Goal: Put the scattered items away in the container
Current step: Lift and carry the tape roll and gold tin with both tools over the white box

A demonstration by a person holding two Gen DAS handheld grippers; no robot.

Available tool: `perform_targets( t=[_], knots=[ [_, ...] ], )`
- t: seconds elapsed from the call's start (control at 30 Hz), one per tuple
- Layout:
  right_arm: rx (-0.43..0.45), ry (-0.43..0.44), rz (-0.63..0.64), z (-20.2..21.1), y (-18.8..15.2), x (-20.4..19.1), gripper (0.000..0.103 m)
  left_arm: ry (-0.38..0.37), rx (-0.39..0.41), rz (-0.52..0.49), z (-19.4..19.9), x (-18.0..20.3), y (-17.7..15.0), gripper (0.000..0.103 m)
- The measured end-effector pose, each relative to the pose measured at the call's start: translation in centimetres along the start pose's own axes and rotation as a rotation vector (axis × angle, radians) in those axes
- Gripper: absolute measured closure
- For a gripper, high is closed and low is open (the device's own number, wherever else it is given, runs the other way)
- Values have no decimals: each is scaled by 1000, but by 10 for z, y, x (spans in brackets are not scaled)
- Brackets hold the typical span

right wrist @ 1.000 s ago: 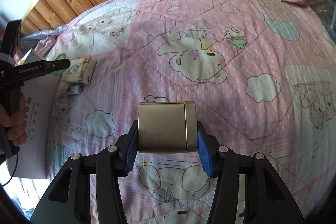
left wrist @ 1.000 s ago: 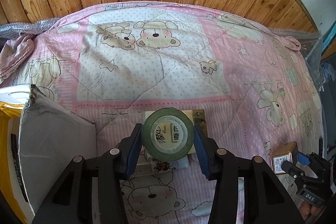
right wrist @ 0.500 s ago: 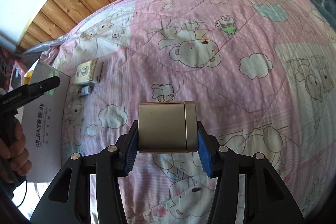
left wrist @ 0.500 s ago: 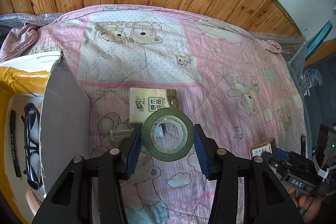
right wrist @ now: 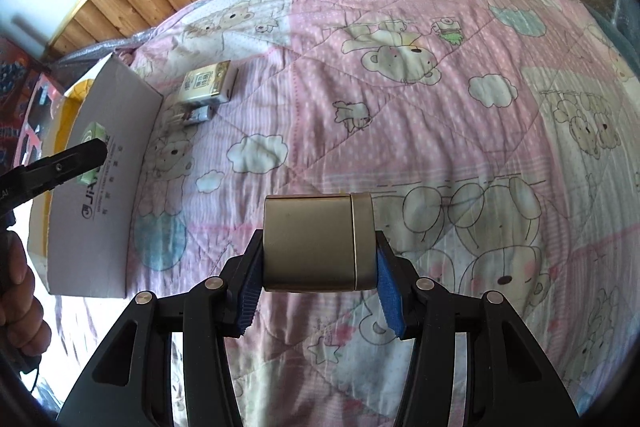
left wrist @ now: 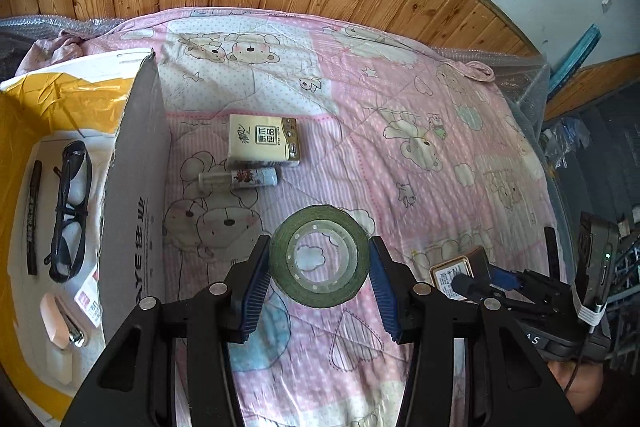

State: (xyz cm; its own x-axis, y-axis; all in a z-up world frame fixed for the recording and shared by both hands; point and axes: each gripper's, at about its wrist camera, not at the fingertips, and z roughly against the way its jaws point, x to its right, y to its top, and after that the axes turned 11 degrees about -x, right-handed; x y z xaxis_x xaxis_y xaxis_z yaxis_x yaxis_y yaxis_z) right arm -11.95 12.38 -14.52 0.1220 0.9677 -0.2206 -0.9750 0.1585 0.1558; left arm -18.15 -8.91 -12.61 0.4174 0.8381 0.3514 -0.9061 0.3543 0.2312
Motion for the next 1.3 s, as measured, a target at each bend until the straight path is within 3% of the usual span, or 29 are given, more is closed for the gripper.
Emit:
perform_targets(
  t=[0.77,1.3],
  knots=[
    [49,-20,195,42,-78,-85,50,-42,89,-17,67,4,-106,54],
    [85,3,301,64,-119,-140,50,-37,162,12,112,-24,-153,54]
  ],
)
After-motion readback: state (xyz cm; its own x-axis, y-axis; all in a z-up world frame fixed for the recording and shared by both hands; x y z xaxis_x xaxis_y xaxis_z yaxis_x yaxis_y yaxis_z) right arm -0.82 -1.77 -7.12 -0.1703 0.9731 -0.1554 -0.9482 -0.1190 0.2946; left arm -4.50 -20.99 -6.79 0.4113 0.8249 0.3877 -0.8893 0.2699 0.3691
